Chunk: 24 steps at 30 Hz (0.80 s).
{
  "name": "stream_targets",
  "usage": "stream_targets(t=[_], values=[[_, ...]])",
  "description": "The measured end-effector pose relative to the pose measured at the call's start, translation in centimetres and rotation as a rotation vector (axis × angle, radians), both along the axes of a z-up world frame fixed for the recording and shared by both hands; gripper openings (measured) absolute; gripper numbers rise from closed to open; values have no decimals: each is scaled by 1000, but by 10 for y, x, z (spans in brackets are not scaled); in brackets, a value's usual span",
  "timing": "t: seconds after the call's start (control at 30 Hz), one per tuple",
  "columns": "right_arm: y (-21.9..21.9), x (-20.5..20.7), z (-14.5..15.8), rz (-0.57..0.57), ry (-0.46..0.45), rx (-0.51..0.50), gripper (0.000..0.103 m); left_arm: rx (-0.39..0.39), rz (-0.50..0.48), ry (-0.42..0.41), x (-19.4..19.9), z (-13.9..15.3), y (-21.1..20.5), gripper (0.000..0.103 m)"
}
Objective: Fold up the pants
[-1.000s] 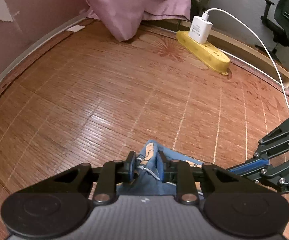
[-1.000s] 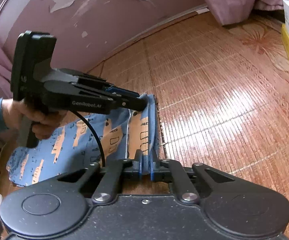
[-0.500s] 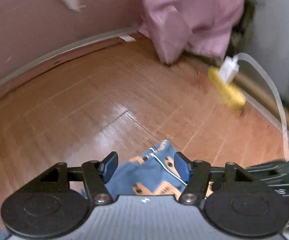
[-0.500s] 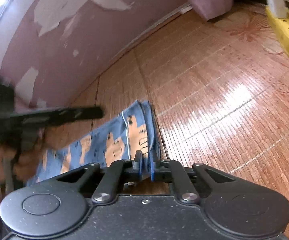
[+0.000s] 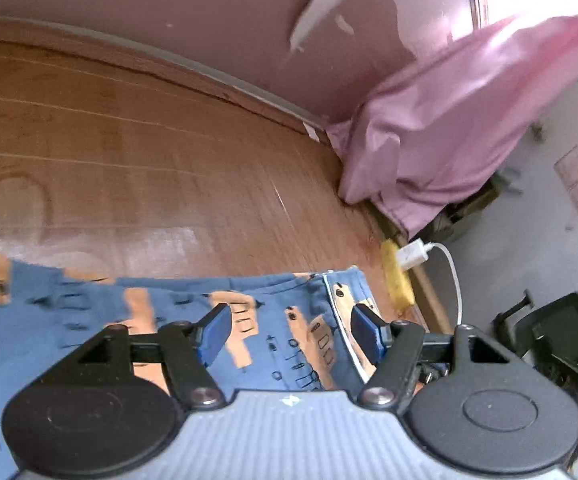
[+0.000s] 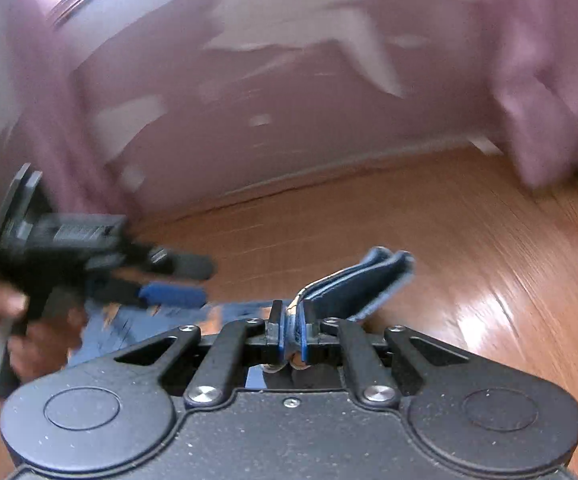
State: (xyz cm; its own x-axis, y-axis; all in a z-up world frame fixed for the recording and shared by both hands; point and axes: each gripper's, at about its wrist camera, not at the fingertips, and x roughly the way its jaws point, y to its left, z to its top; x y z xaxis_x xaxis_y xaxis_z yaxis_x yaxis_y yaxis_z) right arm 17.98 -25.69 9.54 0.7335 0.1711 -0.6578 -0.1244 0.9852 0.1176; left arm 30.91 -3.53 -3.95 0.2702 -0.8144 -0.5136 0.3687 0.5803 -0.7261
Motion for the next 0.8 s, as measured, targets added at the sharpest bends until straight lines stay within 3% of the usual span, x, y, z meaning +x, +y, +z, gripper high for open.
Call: stream_targets(t=[0.13, 0.3, 0.4, 0.53, 0.6, 0.7, 0.8], values=[[77, -6, -7, 221, 19, -168, 7, -53, -4, 34, -6, -11, 33, 75], [139, -14, -52, 418, 101, -359, 7, -43, 31, 123, -16, -48, 56, 78], [152, -23, -69, 452, 101, -407, 10, -51, 72, 149, -22, -65, 67, 69], [151, -41, -65, 481, 30, -460, 32, -48, 86, 163, -22, -66, 71, 67], [152, -50, -68, 492, 11, -515, 37, -21, 88, 162, -21, -64, 69, 60], [155, -58, -71, 484, 7, -551, 39, 20, 106, 166, -22, -62, 64, 48], [157, -61, -70, 483, -5, -558, 44, 34, 123, 187, -22, -61, 65, 46]])
